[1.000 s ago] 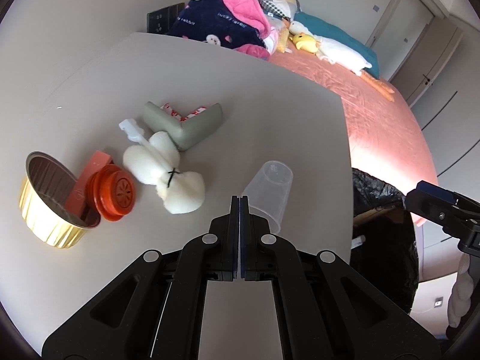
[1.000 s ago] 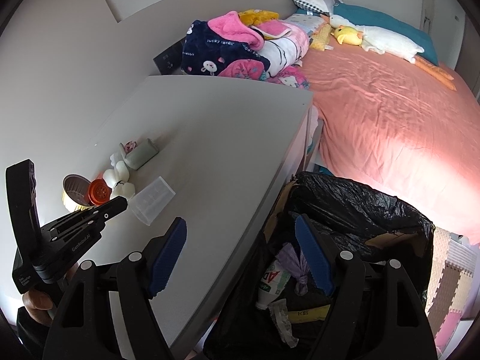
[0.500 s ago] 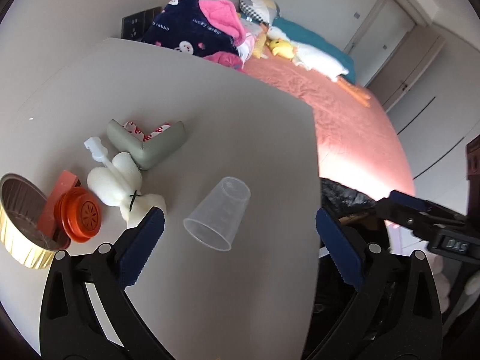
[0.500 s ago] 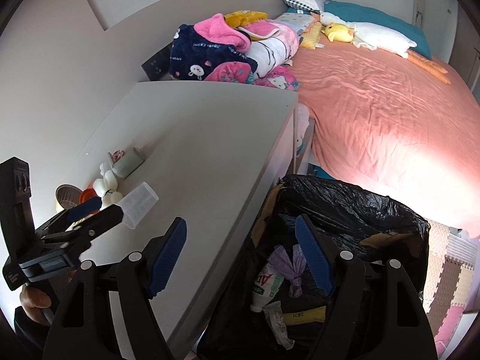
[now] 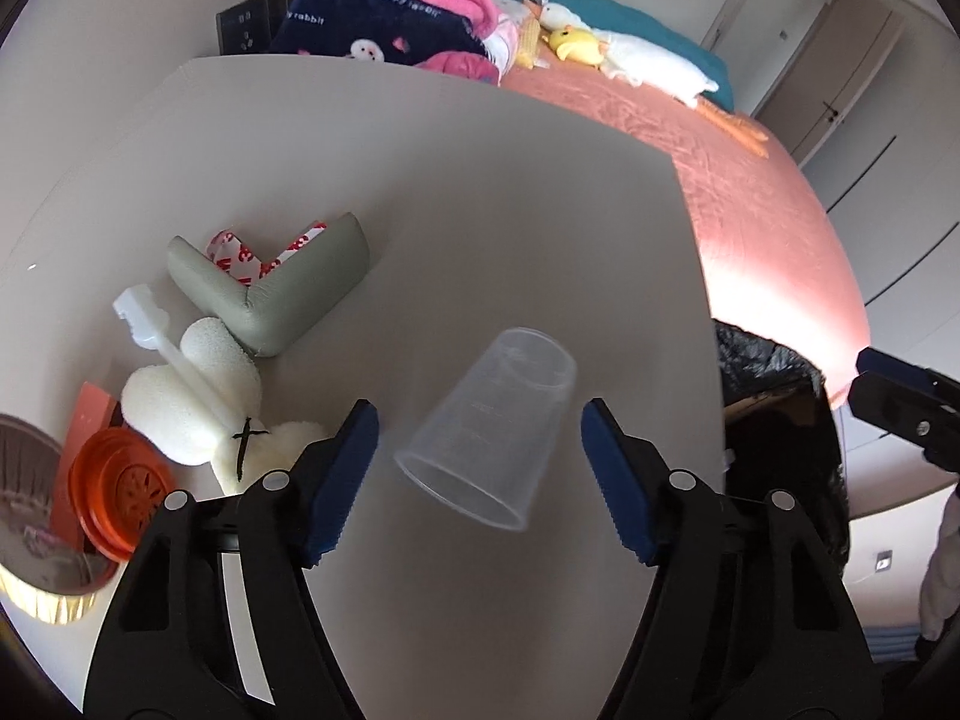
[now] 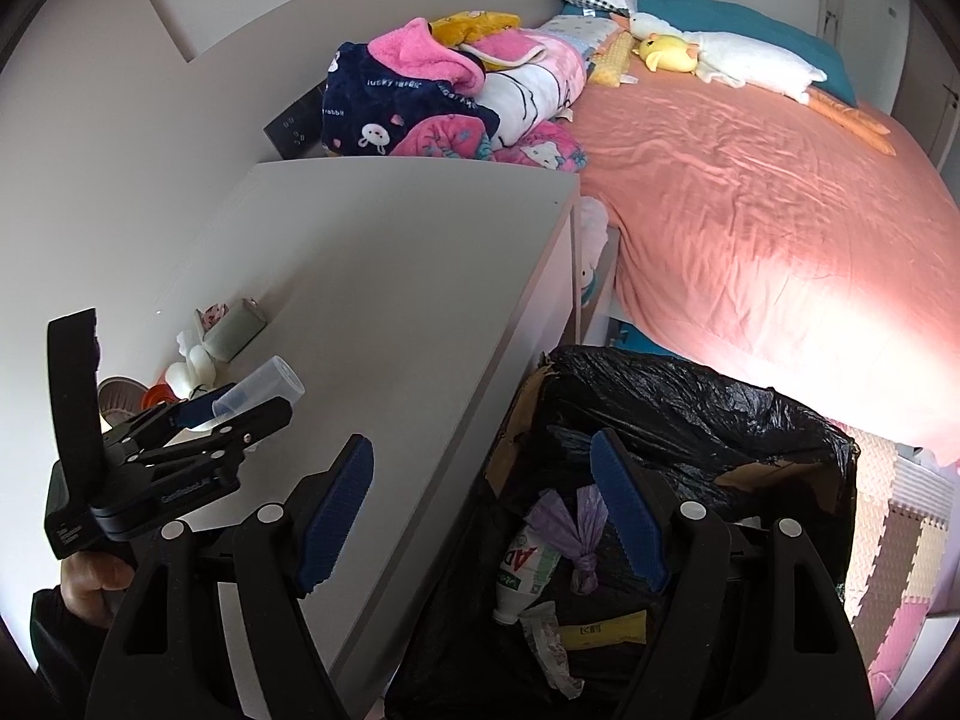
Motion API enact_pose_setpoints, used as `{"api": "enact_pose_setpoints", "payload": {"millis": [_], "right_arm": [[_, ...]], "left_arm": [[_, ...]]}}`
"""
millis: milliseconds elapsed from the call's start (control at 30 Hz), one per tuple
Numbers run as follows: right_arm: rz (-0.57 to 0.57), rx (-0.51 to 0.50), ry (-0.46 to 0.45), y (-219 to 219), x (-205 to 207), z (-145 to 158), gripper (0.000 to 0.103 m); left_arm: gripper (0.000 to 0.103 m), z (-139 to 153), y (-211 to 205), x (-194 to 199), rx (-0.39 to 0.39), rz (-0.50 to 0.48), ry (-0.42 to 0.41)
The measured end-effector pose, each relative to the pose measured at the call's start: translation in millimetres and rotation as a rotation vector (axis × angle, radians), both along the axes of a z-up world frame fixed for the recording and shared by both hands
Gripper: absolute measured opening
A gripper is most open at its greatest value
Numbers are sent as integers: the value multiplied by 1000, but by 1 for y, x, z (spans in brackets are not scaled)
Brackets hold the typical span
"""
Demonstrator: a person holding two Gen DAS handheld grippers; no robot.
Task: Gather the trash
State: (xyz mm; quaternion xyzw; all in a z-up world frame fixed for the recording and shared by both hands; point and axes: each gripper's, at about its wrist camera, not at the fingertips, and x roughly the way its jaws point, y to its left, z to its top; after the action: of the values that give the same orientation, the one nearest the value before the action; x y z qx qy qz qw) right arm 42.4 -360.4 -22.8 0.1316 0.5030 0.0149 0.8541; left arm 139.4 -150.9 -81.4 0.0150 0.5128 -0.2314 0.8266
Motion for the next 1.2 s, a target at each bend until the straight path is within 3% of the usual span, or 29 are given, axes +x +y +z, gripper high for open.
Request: {"api": "enact_pose_setpoints", "payload": {"millis": [67,133,500,1200], "right_arm": [[1,0,4,0,2,-1,76],[4,1,9,1,5,-3,76],[62,2,11,23,23,-4,76],[261,12,7,128,77,-14,76]], "left_arm": [[59,0,-3,0,17,-16,-16],[37,1,-4,-1,39,-21,-37],[37,23,27,-13,-102,76,-10],[37,90,117,-43,-92,222,-158]]}}
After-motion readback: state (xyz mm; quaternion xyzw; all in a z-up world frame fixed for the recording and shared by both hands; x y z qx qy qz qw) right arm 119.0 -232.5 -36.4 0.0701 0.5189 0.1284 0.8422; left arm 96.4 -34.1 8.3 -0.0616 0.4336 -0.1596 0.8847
